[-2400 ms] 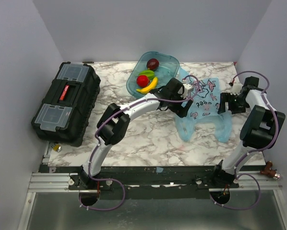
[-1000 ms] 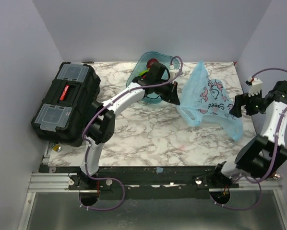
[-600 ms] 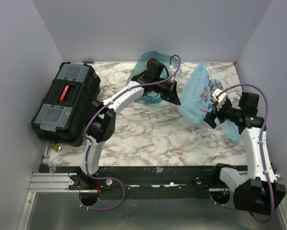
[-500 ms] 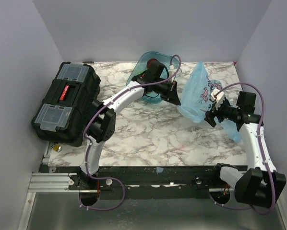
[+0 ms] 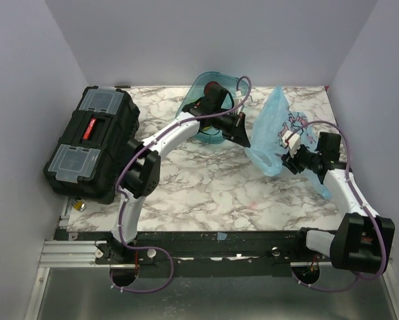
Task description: Place the fake fruits into the plastic bag and tie a complex knot
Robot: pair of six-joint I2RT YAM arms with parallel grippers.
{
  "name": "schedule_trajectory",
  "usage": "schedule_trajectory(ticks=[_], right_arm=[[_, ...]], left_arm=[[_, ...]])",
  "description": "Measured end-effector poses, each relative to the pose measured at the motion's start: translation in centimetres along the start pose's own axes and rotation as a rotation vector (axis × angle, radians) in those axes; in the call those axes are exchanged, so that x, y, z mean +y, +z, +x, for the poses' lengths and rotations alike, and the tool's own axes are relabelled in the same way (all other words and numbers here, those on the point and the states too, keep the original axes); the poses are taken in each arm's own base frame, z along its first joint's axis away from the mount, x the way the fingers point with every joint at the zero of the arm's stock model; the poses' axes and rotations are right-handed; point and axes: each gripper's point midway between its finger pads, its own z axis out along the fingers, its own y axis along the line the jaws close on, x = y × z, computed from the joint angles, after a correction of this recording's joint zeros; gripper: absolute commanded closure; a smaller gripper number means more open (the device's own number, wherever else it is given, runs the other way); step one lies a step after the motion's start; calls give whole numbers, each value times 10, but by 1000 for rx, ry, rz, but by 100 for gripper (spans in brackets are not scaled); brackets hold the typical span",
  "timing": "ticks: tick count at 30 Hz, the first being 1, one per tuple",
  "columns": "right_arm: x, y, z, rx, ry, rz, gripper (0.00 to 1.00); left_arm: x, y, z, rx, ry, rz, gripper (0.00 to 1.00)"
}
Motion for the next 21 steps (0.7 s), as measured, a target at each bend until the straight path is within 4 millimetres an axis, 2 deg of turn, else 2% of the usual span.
schedule_trajectory(ticks=[1,2,3,5,7,10,12,14,15,17,19,21], right_arm=[[-2,1,5,15,2,15,78],[-4,2,9,28,1,29,97],[-6,2,12,37,1,42,99],[-9,2,14,50,18,63,99],[-11,2,13,53,55,72,99],[-21,-2,2,60,138,91,99],[-33,-10,-15,50,209,107,99],[-40,-19,-35,24,277,114,99],[-42,-24,-46,7,318,117,99],[-44,-33,-63,-21,405,120,99],[-41,-38,-70,-24,498,117,99],[-35,-41,-72,-13,600,112,99]], left_arm=[[0,-2,-1,1,2,1,100],[-1,-3,-2,2,2,3,100],[-2,-7,-7,1,6,7,100],[-3,-11,-21,-17,42,11,97],[-4,-16,-34,-34,95,11,73],[0,-25,-38,-46,132,-3,37],[5,-32,-33,-49,126,-21,24],[14,-42,-30,-67,118,-49,17],[20,-51,-29,-81,103,-71,10],[29,-72,-31,-128,102,-114,8],[29,-103,-38,-200,134,-172,2],[18,-136,-50,-280,219,-236,2]])
